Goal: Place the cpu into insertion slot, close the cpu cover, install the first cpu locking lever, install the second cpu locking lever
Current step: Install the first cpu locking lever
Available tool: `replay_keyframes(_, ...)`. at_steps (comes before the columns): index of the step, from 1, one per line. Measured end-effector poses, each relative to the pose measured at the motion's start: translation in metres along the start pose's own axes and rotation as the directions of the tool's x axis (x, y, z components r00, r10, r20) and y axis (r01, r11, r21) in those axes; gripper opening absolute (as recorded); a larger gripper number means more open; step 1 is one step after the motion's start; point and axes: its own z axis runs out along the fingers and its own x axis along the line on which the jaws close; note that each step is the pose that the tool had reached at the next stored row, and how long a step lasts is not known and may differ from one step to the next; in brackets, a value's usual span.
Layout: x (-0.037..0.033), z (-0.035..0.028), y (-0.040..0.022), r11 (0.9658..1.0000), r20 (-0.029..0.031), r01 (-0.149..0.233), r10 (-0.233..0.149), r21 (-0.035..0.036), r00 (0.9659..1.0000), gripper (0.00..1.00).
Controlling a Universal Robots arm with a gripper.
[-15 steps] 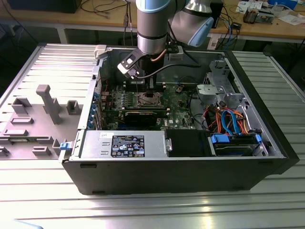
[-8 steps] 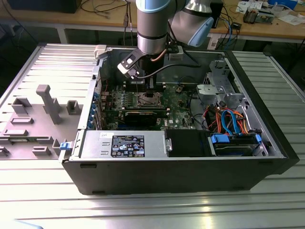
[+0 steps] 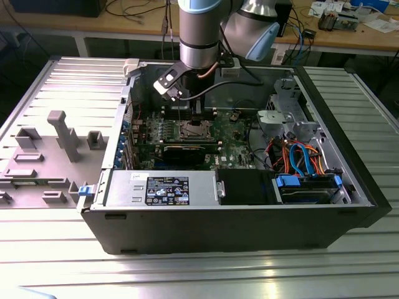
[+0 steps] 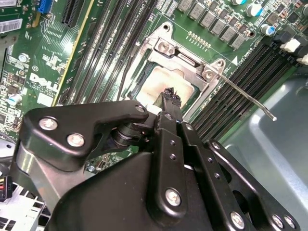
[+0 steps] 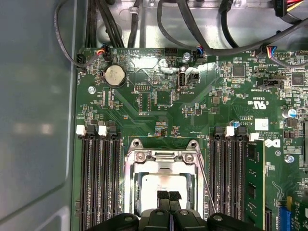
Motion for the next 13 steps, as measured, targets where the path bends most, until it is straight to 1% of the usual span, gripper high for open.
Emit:
replay_keyframes(3, 0.0, -0.003, 0.0001, 1.0, -0.0001, 0.0, 0.0, 0.0, 1.0, 0.11)
replay_keyframes(6, 0.0, -0.0044, 0.0001, 1.0, -0.0001, 0.0, 0.0, 0.0, 1.0, 0.11)
replay_keyframes(13, 0.0, -0.0052, 0.0002, 1.0, -0.0001, 0.0, 0.0, 0.0, 1.0, 0.11)
